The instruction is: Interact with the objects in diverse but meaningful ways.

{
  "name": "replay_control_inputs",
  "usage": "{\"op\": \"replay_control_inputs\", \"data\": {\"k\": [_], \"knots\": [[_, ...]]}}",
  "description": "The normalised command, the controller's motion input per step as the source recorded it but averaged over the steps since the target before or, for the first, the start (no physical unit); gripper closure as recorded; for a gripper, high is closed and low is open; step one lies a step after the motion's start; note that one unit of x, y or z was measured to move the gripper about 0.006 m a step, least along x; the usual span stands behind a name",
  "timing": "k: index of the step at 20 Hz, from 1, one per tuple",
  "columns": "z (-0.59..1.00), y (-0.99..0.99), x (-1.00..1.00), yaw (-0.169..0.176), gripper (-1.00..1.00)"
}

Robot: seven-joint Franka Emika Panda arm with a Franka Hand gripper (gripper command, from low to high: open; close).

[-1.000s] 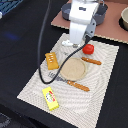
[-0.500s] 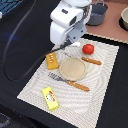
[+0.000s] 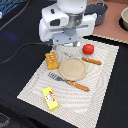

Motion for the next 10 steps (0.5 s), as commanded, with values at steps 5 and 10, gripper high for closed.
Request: {"op": "replay_control_inputs", "data": {"k": [5, 10], "knots": [[-0.40, -0.06, -0.37, -0.032, -1.00], [-0.40, -0.03, -0.41, -0.008, -1.00]]}}
